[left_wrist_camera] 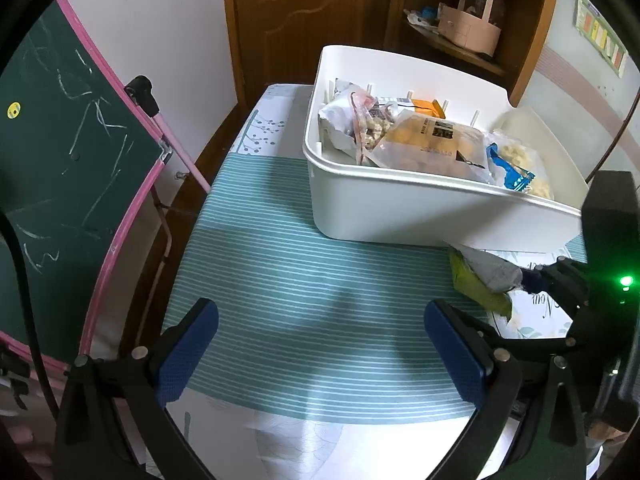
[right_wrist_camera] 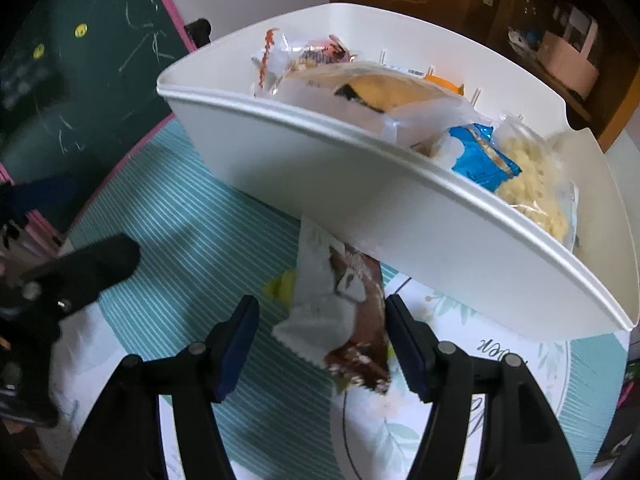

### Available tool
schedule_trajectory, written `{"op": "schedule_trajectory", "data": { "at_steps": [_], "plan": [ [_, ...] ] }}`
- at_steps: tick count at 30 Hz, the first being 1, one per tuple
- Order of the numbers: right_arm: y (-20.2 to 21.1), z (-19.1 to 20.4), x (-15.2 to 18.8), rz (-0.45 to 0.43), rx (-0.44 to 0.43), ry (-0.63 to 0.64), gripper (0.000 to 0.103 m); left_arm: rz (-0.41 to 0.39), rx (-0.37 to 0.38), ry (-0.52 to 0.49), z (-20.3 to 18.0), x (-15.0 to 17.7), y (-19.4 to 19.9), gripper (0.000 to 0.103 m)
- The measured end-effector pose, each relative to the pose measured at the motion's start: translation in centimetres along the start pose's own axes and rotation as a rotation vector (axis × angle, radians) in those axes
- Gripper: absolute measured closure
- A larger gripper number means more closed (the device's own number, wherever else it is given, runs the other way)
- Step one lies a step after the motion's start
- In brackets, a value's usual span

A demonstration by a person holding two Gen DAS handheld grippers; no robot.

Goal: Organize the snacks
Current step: 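Grasp the brown wafer bar with right gripper while left gripper grasps green pack, then lift both packs over the white basket and open both grippers inside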

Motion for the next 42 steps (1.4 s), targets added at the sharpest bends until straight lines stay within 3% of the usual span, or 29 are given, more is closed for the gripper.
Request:
{"op": "schedule_trajectory", "data": {
  "at_steps": [1, 3, 9, 18, 23, 28, 42],
  "plan": [
    [-0.1, -0.2, 0.1, 0.003, -0.028, -0.025, 0.042, 0.001, 0.0, -0.001, -0.1, 0.0, 0.0, 0.001],
    [0.1, -0.8, 0.3, -0.014, -0.036, -0.061, 0.057, 0.003, 0.004, -0.001, -0.2, 0.1, 0.0, 0.001],
    [1.0, -1.4, 1.0, -0.054, -0.064, -0.101, 0.064, 0.008, 0.011, -0.02, -1.1, 0.2, 0.2, 0.001],
    [6.5, -1.3, 1.4, -0.164, -0.08, -0.098, 0.064, -0.022, 0.026, -0.055, -2.0, -0.5, 2.8, 0.001],
    [10.5, -1.8, 0.3, -0.226, -0.054, -0.083, 0.064, -0.057, 0.021, -0.137, -3.4, -1.6, 5.6, 0.001],
    [14.6, -2.5, -0.5, -0.274, -0.014, -0.065, 0.064, -0.126, 0.013, -0.222, -5.1, -3.8, 9.4, 0.001],
    [21.8, -4.4, -3.2, -0.368, 0.115, -0.07, 0.064, -0.265, 0.013, -0.276, -8.4, -11.1, 16.6, 0.001]
  ]
}}
Point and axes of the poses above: each gripper's, at about its wrist camera, not at the fingertips, and y roughly against the way its jaws point, z to its left, x to its underside, the point moved 7 cm from there along -y, roughly the way its jaws point, and after that the axes turned 1 degree about z, right-handed, at the moved point
